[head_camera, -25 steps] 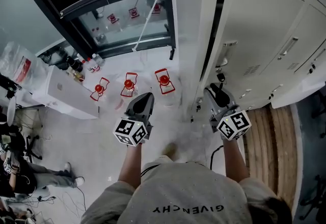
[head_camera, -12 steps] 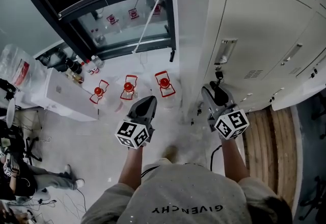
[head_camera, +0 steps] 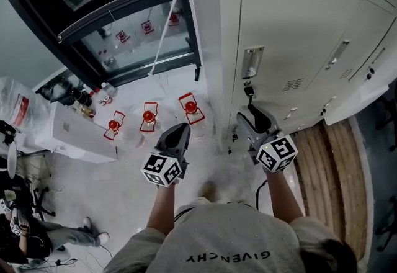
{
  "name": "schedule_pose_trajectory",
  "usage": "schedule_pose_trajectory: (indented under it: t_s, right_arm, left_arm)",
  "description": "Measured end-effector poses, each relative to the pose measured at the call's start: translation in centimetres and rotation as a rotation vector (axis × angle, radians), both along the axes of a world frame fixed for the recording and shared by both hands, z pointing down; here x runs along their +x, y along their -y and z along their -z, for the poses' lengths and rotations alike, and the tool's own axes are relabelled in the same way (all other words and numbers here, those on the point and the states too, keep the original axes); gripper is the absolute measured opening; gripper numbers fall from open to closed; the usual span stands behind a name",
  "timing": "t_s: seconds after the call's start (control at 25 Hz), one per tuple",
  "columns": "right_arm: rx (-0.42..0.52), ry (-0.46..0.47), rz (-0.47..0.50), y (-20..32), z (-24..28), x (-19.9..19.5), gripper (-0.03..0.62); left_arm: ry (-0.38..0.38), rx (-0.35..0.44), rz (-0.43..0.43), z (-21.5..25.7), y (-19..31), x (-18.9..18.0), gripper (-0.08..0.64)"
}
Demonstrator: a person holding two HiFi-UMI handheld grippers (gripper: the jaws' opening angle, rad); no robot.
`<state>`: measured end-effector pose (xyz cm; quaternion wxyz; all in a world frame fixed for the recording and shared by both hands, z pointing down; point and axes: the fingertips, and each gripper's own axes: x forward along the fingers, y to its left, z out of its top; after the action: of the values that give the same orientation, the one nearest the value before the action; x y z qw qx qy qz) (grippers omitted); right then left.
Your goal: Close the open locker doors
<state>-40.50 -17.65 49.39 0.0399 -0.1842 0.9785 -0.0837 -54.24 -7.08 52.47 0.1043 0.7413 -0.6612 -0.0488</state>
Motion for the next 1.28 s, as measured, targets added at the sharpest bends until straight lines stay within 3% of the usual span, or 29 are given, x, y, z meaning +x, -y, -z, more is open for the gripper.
schedule_pose_trajectory:
  t_s: [0.4,0.8,1.28]
  right_arm:
    - [-0.010,-0.020,-0.166,1.1,-1.1,9.3,0.175]
    - [-0.013,-0.016,-0.374,0.9,0.2,22.8,0.174]
    - [0.018,-0.018,-0.546,-0.1,2.0,39.1,0.173]
  left_arm:
    - [-0.006,0.007,-0.123,-0.5,2.9,6.0,-0.003]
    - [-0.013,0.022,-0.292,0.8,6.4,16.5,-0.003]
    - [-0.025,0.057,-0.435,2.2,9.3,31.1,-0.003]
